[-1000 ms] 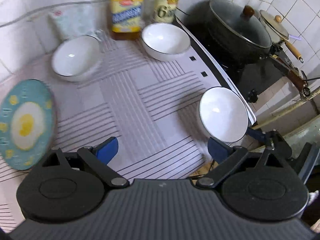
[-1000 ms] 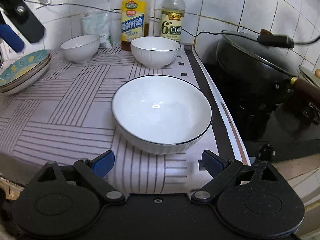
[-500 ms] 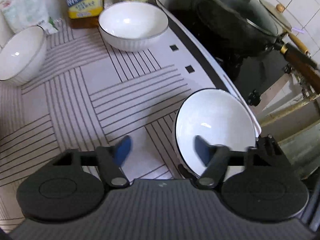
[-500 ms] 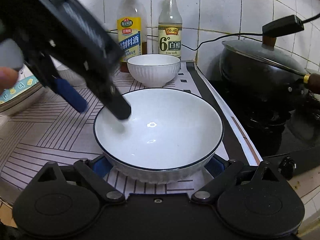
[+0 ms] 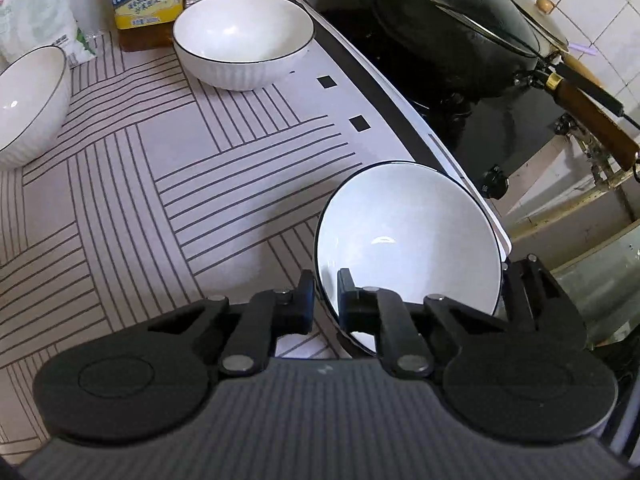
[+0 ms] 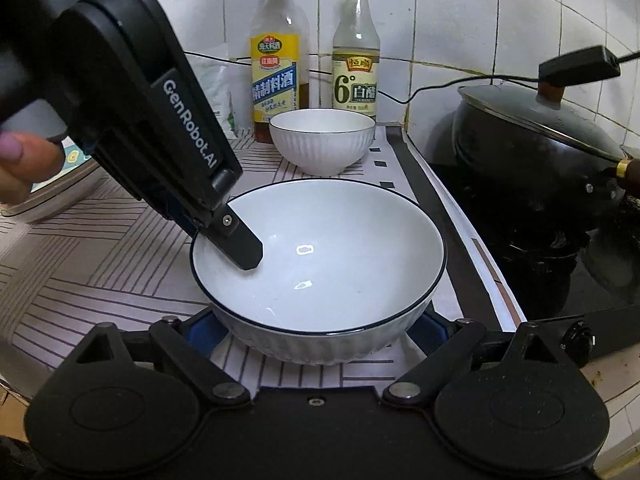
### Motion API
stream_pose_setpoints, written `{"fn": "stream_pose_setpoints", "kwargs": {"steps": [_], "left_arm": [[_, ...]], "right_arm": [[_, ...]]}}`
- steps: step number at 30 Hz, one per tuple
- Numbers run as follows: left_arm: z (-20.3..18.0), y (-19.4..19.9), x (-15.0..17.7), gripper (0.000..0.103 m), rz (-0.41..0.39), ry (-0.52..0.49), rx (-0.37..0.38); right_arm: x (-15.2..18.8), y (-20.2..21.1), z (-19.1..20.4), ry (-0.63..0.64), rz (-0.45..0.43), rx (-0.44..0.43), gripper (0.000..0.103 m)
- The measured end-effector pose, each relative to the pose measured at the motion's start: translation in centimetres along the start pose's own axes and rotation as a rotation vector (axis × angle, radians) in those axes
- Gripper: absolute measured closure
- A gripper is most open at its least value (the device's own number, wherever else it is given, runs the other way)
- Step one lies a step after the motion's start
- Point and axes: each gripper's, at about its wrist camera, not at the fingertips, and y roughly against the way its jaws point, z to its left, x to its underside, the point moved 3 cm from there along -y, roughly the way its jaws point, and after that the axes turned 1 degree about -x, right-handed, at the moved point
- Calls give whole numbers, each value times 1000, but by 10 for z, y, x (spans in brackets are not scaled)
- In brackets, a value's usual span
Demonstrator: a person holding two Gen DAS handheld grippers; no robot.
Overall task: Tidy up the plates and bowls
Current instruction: 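Carry the white bowl beside the plate stack and lower it down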
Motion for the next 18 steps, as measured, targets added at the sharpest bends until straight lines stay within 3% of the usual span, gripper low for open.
{"fn": "stream_pose_setpoints", "kwargs": {"steps": [11,18], "left_arm": [[48,54,20,93,-32,129,-78],[103,98,43,92,-60,289,-148]], "right_arm": [[-31,9,50,130,-31,-121,7],[-54,-5,102,238,-44,-313,7]]}}
